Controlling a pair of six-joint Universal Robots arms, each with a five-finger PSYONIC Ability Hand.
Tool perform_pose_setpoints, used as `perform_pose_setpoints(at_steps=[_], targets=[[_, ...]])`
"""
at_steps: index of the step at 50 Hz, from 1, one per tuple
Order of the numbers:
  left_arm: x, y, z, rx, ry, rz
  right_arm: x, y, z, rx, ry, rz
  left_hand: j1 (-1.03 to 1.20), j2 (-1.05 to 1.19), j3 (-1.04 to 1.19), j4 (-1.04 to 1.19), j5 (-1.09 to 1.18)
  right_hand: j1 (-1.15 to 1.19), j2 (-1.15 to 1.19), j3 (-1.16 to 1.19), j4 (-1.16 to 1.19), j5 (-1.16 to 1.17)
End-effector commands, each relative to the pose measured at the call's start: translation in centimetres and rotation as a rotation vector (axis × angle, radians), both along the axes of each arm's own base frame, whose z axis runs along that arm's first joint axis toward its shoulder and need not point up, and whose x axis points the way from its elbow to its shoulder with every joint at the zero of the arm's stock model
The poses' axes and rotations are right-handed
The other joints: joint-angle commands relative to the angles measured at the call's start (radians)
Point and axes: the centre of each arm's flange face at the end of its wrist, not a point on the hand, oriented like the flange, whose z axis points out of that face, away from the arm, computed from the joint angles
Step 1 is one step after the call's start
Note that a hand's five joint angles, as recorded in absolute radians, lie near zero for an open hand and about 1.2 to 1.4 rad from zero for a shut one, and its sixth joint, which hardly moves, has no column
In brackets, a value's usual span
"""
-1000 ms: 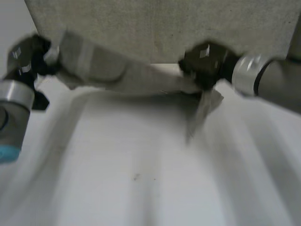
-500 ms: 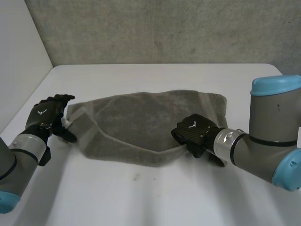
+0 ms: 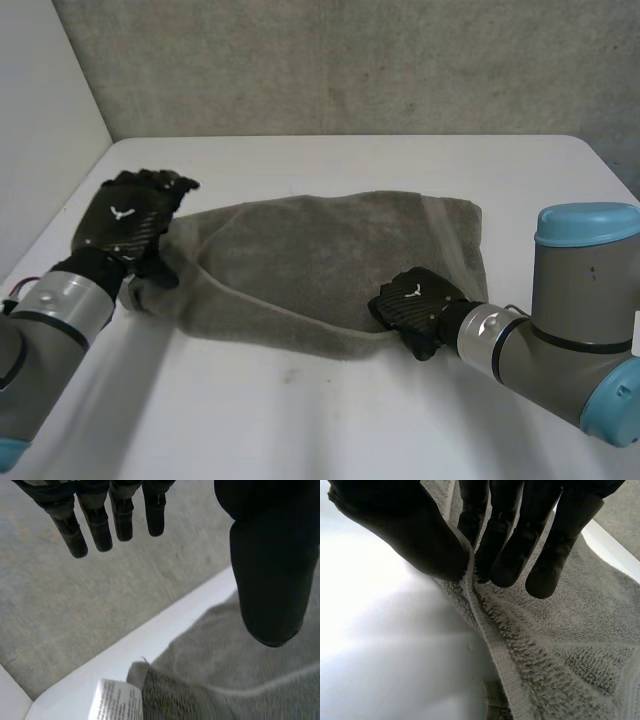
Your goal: Fold the towel.
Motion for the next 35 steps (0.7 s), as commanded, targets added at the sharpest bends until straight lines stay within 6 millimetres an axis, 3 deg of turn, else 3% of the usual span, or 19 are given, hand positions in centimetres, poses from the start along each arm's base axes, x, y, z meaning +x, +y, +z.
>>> perform_pose_setpoints(at_steps=[1, 8, 25, 35], targets=[[-1.1, -2.1, -2.2, 0.05, -0.16, -0.017, 0.0, 0.1, -0.1, 0.004, 0.001, 0.001, 0.18, 0.179, 0.182, 0.182, 0.18, 0.062, 0.066, 0.073, 0.057, 0.054], [-1.8, -4.8, -3.6, 0.143, -0.238, 0.058, -0.1, 0.4, -0.5, 0.021, 0.008, 0.005, 0.183, 0.182, 0.185, 0.185, 0.183, 0.062, 0.066, 0.073, 0.057, 0.054], [-1.8, -7.5, -5.8, 0.191, -0.462, 0.121, -0.3, 0.6, -1.0, 0.036, 0.018, 0.003, 0.195, 0.194, 0.197, 0.197, 0.195, 0.062, 0.066, 0.073, 0.057, 0.054], [-2.6, -6.3, -6.3, 0.253, -0.493, 0.08, -0.3, 0.6, -1.2, 0.036, 0.02, 0.002, 0.699, 0.698, 0.701, 0.701, 0.699, 0.062, 0.066, 0.073, 0.057, 0.054]])
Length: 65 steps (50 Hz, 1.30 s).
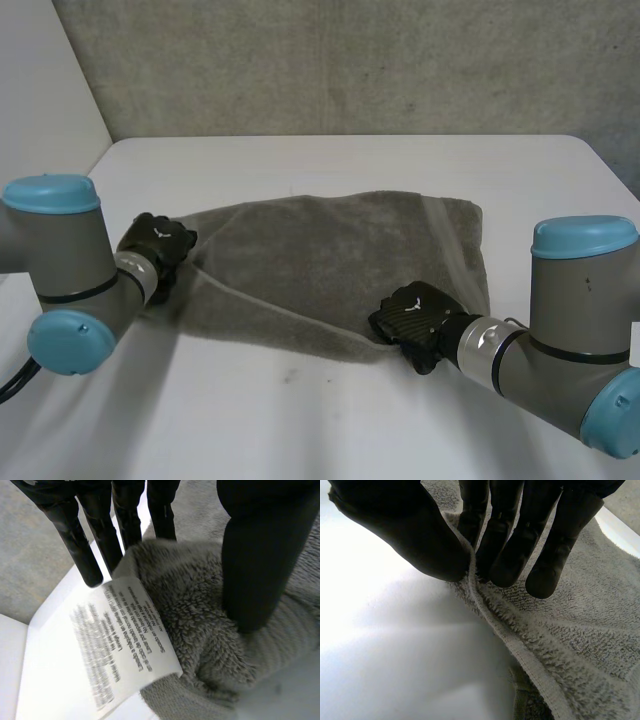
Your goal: Fold the towel.
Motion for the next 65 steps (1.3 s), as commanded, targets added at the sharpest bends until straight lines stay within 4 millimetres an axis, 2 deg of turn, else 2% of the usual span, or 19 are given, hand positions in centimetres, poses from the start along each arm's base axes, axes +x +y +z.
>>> perform_pose_setpoints(at_steps=[1, 3, 6, 8, 17, 21, 22, 23, 25, 26, 28, 30, 38, 44, 49, 65], targets=[[-0.5, 0.9, -0.2, 0.039, -0.007, -0.018, 0.0, -0.1, -0.1, -0.006, -0.001, 0.0, 0.336, 0.336, 0.336, 0.336, 0.338, 0.062, 0.066, 0.073, 0.057, 0.054], [-0.9, 1.5, 0.1, 0.044, -0.008, -0.035, 0.0, -0.1, -0.1, -0.007, -0.002, 0.0, 0.488, 0.488, 0.488, 0.488, 0.49, 0.062, 0.066, 0.073, 0.057, 0.054], [-1.1, 1.9, 0.2, 0.048, -0.009, -0.042, 0.1, -0.1, -0.2, -0.007, -0.001, -0.001, 0.545, 0.544, 0.545, 0.545, 0.546, 0.062, 0.066, 0.073, 0.057, 0.054], [-1.6, 2.7, 0.8, 0.045, -0.009, -0.059, 0.1, -0.1, -0.2, -0.008, -0.003, -0.002, 0.755, 0.754, 0.755, 0.755, 0.756, 0.062, 0.066, 0.073, 0.057, 0.054], [-1.0, 3.8, 1.6, 0.025, -0.025, -0.021, 0.1, -0.2, 0.2, 0.003, -0.026, -0.022, 0.756, 0.755, 0.756, 0.756, 0.757, 0.062, 0.066, 0.073, 0.057, 0.054], [-0.3, 3.9, 2.7, -0.03, -0.034, 0.044, 0.1, -0.4, 0.6, 0.024, -0.056, -0.048, 0.756, 0.755, 0.756, 0.756, 0.757, 0.062, 0.066, 0.073, 0.057, 0.054], [-0.1, 4.0, 3.2, -0.053, -0.029, 0.065, 0.1, -0.5, 0.7, 0.036, -0.074, -0.063, 0.756, 0.755, 0.756, 0.756, 0.757, -0.07, -0.066, -0.059, -0.075, -0.079], [-0.1, 4.0, 3.2, -0.053, -0.029, 0.065, 0.1, -0.5, 0.7, 0.036, -0.074, -0.064, 0.756, 0.755, 0.756, 0.756, 0.757, -0.072, -0.068, -0.061, -0.077, -0.08], [0.1, 4.0, 3.8, -0.081, -0.02, 0.083, -0.5, -1.4, 1.4, 0.05, -0.109, -0.117, 0.756, 0.755, 0.756, 0.756, 0.757, -0.469, -0.465, -0.458, -0.474, -0.478], [0.4, 4.0, 4.4, -0.11, -0.009, 0.099, -0.5, -1.4, 1.4, 0.05, -0.11, -0.118, 0.756, 0.755, 0.756, 0.756, 0.757, -0.471, -0.467, -0.46, -0.476, -0.479], [0.6, 4.0, 5.1, -0.137, 0.004, 0.11, -1.2, -2.1, 2.0, 0.063, -0.144, -0.169, 0.756, 0.755, 0.756, 0.756, 0.757, -0.699, -0.695, -0.688, -0.704, -0.708], [1.0, 4.3, 6.2, -0.179, 0.044, 0.126, -1.5, -2.3, 2.1, 0.077, -0.158, -0.192, 0.756, 0.755, 0.756, 0.756, 0.757, -0.723, -0.719, -0.712, -0.728, -0.732], [1.2, 5.2, 7.8, -0.213, 0.169, 0.152, -3.6, -3.3, 1.2, 0.145, -0.187, -0.306, 0.756, 0.755, 0.756, 0.756, 0.757, -0.753, -0.749, -0.742, -0.758, -0.761], [1.5, 5.2, 7.8, -0.206, 0.195, 0.166, -5.1, -3.4, 0.4, 0.143, -0.187, -0.35, 0.756, 0.755, 0.756, 0.756, 0.757, -0.75, -0.746, -0.739, -0.755, -0.758], [2.2, 4.8, 7.5, -0.198, 0.192, 0.189, -6.3, -3.5, 0.7, 0.11, -0.206, -0.383, 0.756, 0.755, 0.756, 0.756, 0.757, -0.759, -0.755, -0.747, -0.764, -0.767], [2.8, 4.4, 7.1, -0.181, 0.223, 0.221, -7.5, -4.4, -0.1, -0.004, -0.228, -0.437, 0.756, 0.755, 0.756, 0.756, 0.757, -0.694, -0.69, -0.683, -0.699, -0.703]])
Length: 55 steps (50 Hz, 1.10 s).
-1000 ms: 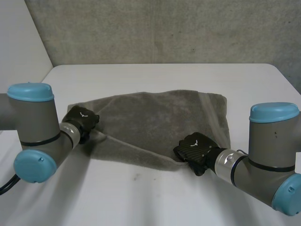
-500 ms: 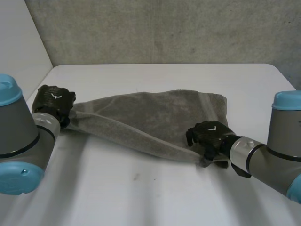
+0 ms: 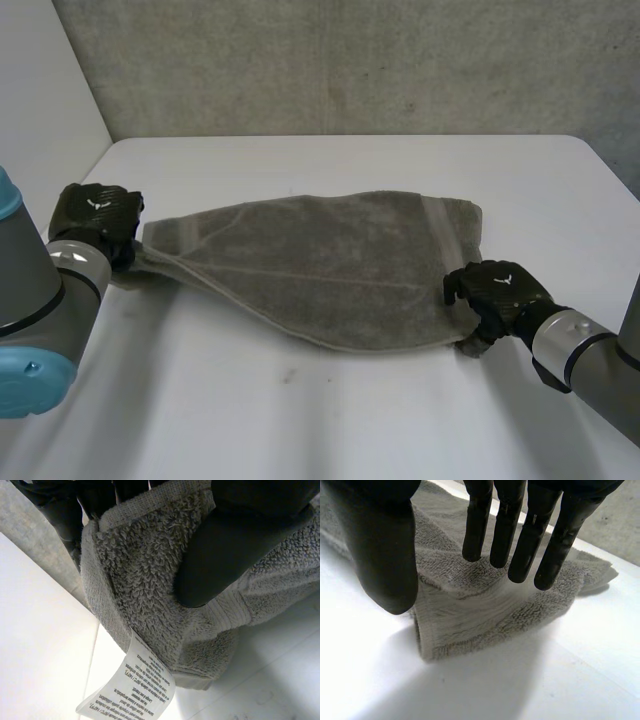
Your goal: Fold the towel.
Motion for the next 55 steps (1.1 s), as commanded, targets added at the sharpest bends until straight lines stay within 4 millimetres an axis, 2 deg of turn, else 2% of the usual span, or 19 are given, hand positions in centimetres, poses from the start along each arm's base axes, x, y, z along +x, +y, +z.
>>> perform_pose_setpoints(at_steps=[1, 6, 10, 15, 17, 19, 39, 49, 53, 55], targets=[[0.2, -0.1, 0.0, 0.002, 0.016, 0.01, -1.2, -1.3, 0.0, -0.039, 0.02, -0.077, 0.205, 0.179, 0.18, 0.18, 0.194, 0.112, 0.07, 0.085, 0.095, 0.13], [0.2, -0.1, 0.0, 0.004, 0.017, 0.01, -2.9, -2.7, 0.1, -0.083, 0.021, -0.15, 0.205, 0.179, 0.18, 0.18, 0.194, 0.178, 0.135, 0.15, 0.161, 0.195], [0.2, -0.1, -0.1, 0.005, 0.017, 0.01, -3.0, -2.7, 0.1, -0.078, 0.015, -0.155, 0.205, 0.179, 0.18, 0.18, 0.194, 0.169, 0.127, 0.142, 0.152, 0.187], [0.2, 0.0, -0.1, 0.008, 0.015, 0.011, -2.5, -1.7, -0.4, -0.022, 0.023, -0.138, 0.205, 0.179, 0.18, 0.18, 0.194, 0.057, 0.015, 0.03, 0.041, 0.075], [0.3, 0.1, -0.3, 0.013, 0.014, 0.01, -2.3, -0.9, -0.7, 0.023, 0.026, -0.12, 0.205, 0.179, 0.18, 0.18, 0.194, -0.083, -0.125, -0.11, -0.1, -0.065], [0.3, 0.2, -0.3, 0.016, 0.014, 0.01, -2.2, -0.7, -0.8, 0.04, 0.023, -0.113, 0.205, 0.179, 0.18, 0.18, 0.194, -0.124, -0.167, -0.152, -0.141, -0.107], [0.3, 0.3, -0.5, 0.02, 0.012, 0.009, -0.8, 0.3, -0.9, 0.099, -0.082, -0.053, 0.205, 0.179, 0.18, 0.18, 0.194, -0.128, -0.17, -0.155, -0.144, -0.11], [0.2, 0.3, -0.5, 0.021, 0.012, 0.007, -0.3, -1.4, -2.4, 0.074, -0.076, -0.043, 0.205, 0.179, 0.18, 0.18, 0.194, 0.031, -0.012, 0.003, 0.014, 0.048], [0.3, 0.3, -0.5, 0.022, 0.013, 0.009, -0.6, -2.1, -2.3, 0.054, -0.063, -0.075, 0.205, 0.179, 0.18, 0.18, 0.194, 0.169, 0.127, 0.142, 0.152, 0.187], [0.3, 0.3, -0.5, 0.02, 0.012, 0.009, -1.3, -3.0, -1.8, 0.008, -0.041, -0.148, 0.205, 0.179, 0.18, 0.18, 0.194, 0.219, 0.176, 0.191, 0.202, 0.236]])
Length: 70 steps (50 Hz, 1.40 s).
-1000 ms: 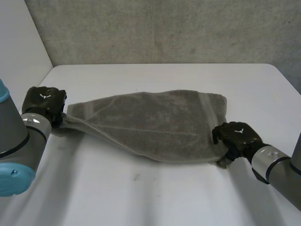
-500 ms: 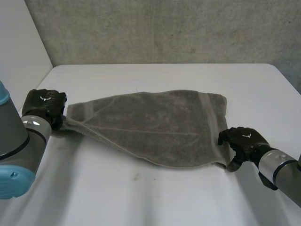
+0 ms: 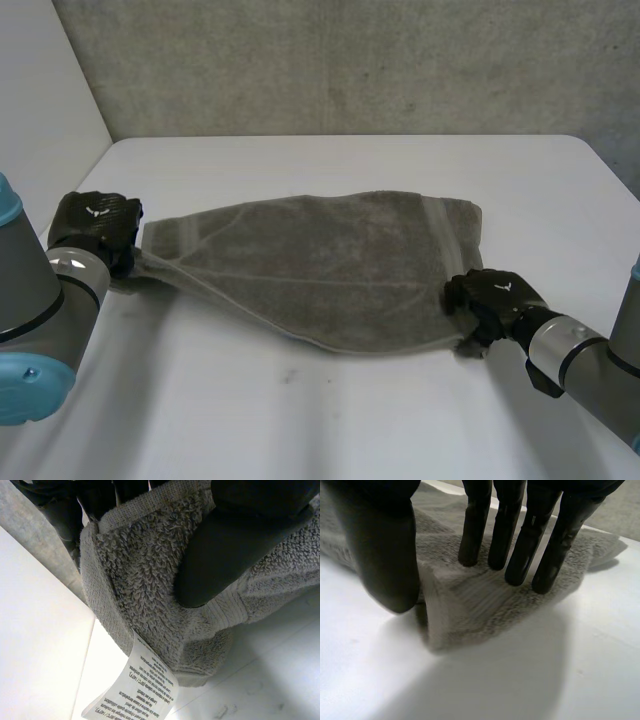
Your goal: Fold the towel.
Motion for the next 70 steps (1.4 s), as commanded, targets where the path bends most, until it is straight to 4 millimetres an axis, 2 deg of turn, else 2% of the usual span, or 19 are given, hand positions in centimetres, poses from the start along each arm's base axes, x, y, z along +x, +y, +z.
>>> perform_pose_setpoints(at_steps=[1, 6, 19, 23, 27, 29, 30, 32, 33, 35, 40, 45, 51, 53, 58, 60, 63, 65, 70], targets=[[0.0, 0.0, 0.0, -0.001, 0.0, 0.001, -1.0, -1.8, 0.4, -0.059, 0.042, -0.102, 0.201, 0.179, 0.18, 0.177, 0.194, 0.105, 0.114, 0.111, 0.111, 0.104], [0.0, 0.0, 0.0, 0.0, -0.001, 0.001, -1.3, -2.4, 1.6, -0.143, 0.04, -0.15, 0.201, 0.179, 0.18, 0.177, 0.194, 0.125, 0.135, 0.131, 0.131, 0.125], [0.0, 0.0, -0.1, 0.002, 0.0, 0.002, -0.3, -0.6, -0.3, 0.009, 0.047, -0.059, 0.201, 0.179, 0.18, 0.177, 0.194, 0.114, 0.123, 0.119, 0.12, 0.113], [0.0, 0.0, 0.0, 0.0, 0.0, 0.004, -0.7, -0.9, 0.3, -0.012, 0.047, -0.075, 0.201, 0.179, 0.18, 0.177, 0.194, 0.672, 0.681, 0.677, 0.678, 0.671], [0.0, 0.1, 0.0, 0.0, 0.0, 0.004, -0.7, -0.8, 1.4, -0.054, 0.039, -0.073, 0.201, 0.179, 0.18, 0.177, 0.194, 0.673, 0.683, 0.679, 0.679, 0.673], [-0.1, 0.1, 0.0, 0.0, 0.001, 0.001, -0.7, -1.0, 5.1, -0.195, 0.016, -0.074, 0.201, 0.179, 0.18, 0.177, 0.194, 0.673, 0.683, 0.679, 0.679, 0.673], [-0.2, 0.3, 0.2, -0.006, 0.003, -0.003, -0.7, -1.0, 5.2, -0.196, 0.016, -0.074, 0.201, 0.179, 0.18, 0.177, 0.194, 0.673, 0.683, 0.679, 0.679, 0.673], [-0.3, 0.4, 0.4, -0.01, 0.006, -0.006, -0.7, -0.3, 10.1, -0.364, -0.013, -0.066, 0.201, 0.179, 0.18, 0.177, 0.194, 0.673, 0.683, 0.679, 0.679, 0.673], [-0.3, 0.6, 0.9, -0.026, 0.015, -0.008, -0.7, -0.3, 10.1, -0.364, -0.013, -0.066, 0.201, 0.179, 0.18, 0.177, 0.194, 0.673, 0.683, 0.679, 0.679, 0.673], [-0.2, 0.8, 1.9, -0.054, 0.034, -0.007, -0.8, 0.6, 14.7, -0.503, -0.03, -0.059, 0.201, 0.179, 0.18, 0.177, 0.194, 0.673, 0.683, 0.679, 0.679, 0.673], [0.0, 1.9, 5.1, -0.141, 0.13, -0.007, -1.0, 1.7, 19.2, -0.57, -0.014, -0.02, 0.201, 0.179, 0.18, 0.177, 0.194, 0.673, 0.683, 0.679, 0.679, 0.673], [0.6, 4.0, 10.6, -0.302, 0.261, -0.014, -1.3, 2.4, 22.6, -0.58, 0.081, 0.004, 0.201, 0.179, 0.18, 0.177, 0.194, 0.673, 0.683, 0.679, 0.679, 0.673], [0.9, 5.3, 13.6, -0.389, 0.291, -0.045, -1.6, 3.1, 26.8, -0.627, 0.213, 0.022, 0.201, 0.179, 0.18, 0.177, 0.194, 0.673, 0.683, 0.679, 0.679, 0.673], [0.7, 5.3, 13.5, -0.382, 0.289, -0.063, -1.6, 2.8, 26.9, -0.593, 0.223, 0.029, 0.201, 0.179, 0.18, 0.177, 0.194, 0.673, 0.683, 0.679, 0.679, 0.673], [0.5, 4.6, 12.7, -0.336, 0.272, -0.097, -1.3, 0.0, 23.6, -0.36, 0.274, 0.08, 0.201, 0.179, 0.18, 0.177, 0.194, 0.673, 0.683, 0.679, 0.679, 0.673], [-0.3, 2.5, 9.8, -0.237, 0.246, -0.11, -1.0, -0.8, 22.4, -0.316, 0.298, 0.1, 0.201, 0.179, 0.18, 0.177, 0.194, 0.673, 0.683, 0.679, 0.679, 0.673], [-0.6, 1.2, 8.3, -0.19, 0.235, -0.106, -0.8, -3.1, 20.1, -0.27, 0.349, 0.119, 0.201, 0.179, 0.18, 0.177, 0.194, 0.673, 0.683, 0.679, 0.679, 0.673], [-1.5, -1.3, 6.5, -0.141, 0.221, -0.103, -0.4, -4.3, 19.3, -0.265, 0.369, 0.124, 0.201, 0.179, 0.18, 0.177, 0.194, 0.673, 0.683, 0.679, 0.679, 0.673], [-3.0, -5.5, 5.7, -0.156, 0.229, -0.109, 2.0, -7.9, 18.3, -0.361, 0.396, 0.093, 0.201, 0.179, 0.18, 0.177, 0.194, 0.673, 0.683, 0.679, 0.679, 0.673]])
